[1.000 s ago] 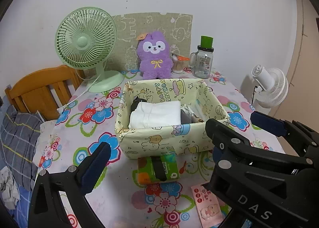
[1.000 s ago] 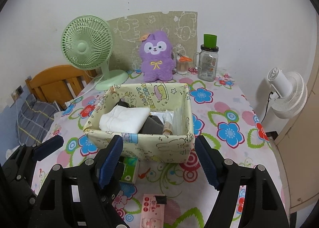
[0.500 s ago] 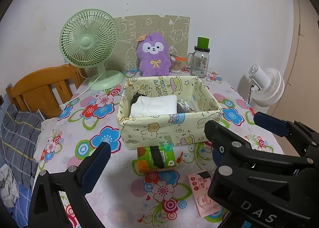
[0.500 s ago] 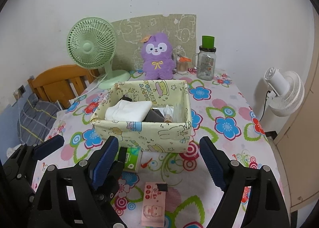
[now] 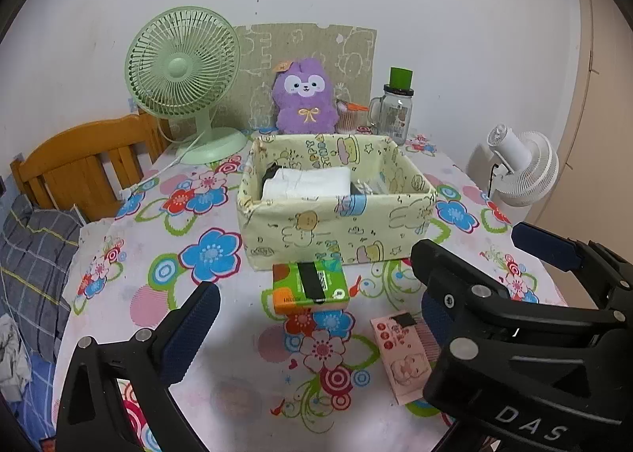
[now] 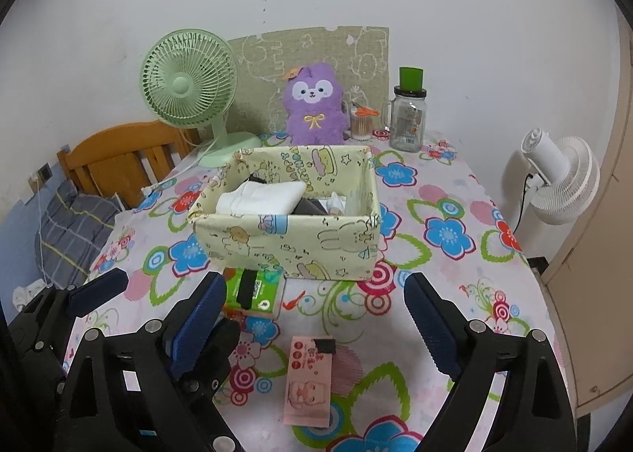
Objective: Organize soft objects
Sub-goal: 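Move both tools toward the pink printed wipes packet on the table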
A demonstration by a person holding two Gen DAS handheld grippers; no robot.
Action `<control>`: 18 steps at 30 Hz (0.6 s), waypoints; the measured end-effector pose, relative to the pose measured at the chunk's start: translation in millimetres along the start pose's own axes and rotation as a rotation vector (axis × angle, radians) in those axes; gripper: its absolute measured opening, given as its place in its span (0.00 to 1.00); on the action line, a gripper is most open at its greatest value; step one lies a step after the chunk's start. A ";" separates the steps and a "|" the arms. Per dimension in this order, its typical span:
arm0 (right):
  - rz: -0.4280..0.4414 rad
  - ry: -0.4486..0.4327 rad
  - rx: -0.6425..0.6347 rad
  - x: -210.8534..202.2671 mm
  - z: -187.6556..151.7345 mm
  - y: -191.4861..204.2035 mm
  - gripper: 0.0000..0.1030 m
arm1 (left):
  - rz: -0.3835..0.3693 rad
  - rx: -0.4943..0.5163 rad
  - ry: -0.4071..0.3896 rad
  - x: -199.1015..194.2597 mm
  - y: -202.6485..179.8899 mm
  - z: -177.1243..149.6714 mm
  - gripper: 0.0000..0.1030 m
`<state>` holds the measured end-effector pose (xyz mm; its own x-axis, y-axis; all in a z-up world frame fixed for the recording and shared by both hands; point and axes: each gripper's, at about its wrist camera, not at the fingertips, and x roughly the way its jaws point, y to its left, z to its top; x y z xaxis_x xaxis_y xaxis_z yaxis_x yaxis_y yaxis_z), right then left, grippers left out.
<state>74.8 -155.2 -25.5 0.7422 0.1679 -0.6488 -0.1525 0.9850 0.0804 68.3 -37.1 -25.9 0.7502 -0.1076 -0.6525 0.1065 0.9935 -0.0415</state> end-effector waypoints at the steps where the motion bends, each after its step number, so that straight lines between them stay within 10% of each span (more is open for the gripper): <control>1: 0.001 0.003 0.001 0.4 -1.6 -0.6 0.91 | 0.000 0.002 0.001 0.1 0.6 -2.5 1.00; 18: -0.022 0.043 0.002 18.4 -36.1 0.8 0.91 | 0.005 0.035 0.037 19.6 8.2 -40.2 1.00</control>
<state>64.8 -152.7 -64.7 0.7168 0.1444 -0.6822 -0.1349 0.9886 0.0674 57.6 -29.6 -69.4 0.7260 -0.1003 -0.6803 0.1256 0.9920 -0.0122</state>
